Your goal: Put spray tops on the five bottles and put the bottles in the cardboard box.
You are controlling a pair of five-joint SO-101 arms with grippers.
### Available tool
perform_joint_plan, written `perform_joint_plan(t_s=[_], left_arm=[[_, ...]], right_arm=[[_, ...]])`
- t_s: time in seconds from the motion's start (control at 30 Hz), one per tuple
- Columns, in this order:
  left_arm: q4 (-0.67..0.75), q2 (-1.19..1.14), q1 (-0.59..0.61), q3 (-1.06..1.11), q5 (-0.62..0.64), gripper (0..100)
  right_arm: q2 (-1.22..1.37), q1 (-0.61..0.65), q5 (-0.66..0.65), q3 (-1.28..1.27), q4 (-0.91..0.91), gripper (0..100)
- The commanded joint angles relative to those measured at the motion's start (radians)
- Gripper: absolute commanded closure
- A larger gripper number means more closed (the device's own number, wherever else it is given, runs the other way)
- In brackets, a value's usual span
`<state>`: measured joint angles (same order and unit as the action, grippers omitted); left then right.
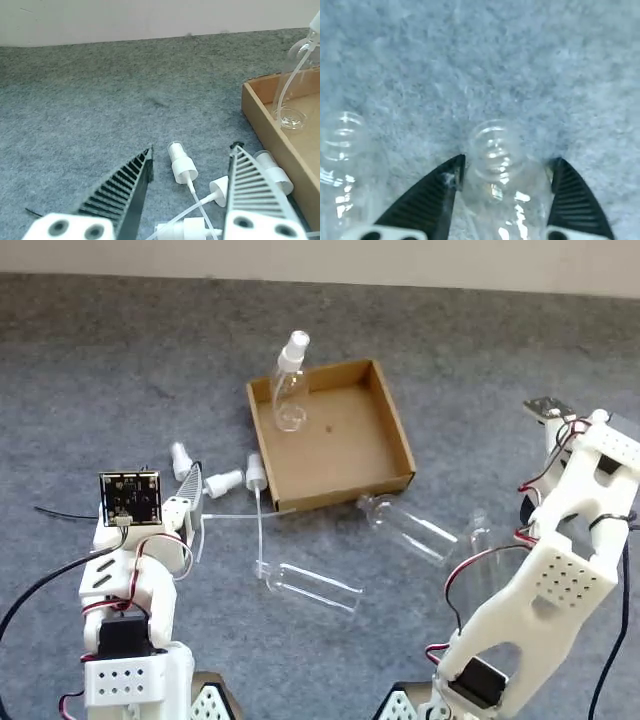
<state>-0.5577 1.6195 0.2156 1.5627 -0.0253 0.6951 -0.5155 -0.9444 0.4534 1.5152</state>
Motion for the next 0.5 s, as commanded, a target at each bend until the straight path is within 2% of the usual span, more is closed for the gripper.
perform_joint_plan(t_s=[0.0,0.1,0.27,0.47], left_arm=[[0.015,0.010,-0.002,-0.007,-0.009,78],[0.015,0.010,-0.002,-0.007,-0.009,78],[0.015,0.010,-0.002,-0.007,-0.009,78],[0.015,0.010,-0.002,-0.007,-0.009,78]], right_arm=[[-0.016,-0.015,-0.002,0.013,0.013,89.2],[-0.016,-0.012,0.015,0.018,0.013,94.1],[-0.013,-0.016,0.178,0.137,0.019,94.7],[-0.007,-0.012,0.364,0.311,0.140,95.3]])
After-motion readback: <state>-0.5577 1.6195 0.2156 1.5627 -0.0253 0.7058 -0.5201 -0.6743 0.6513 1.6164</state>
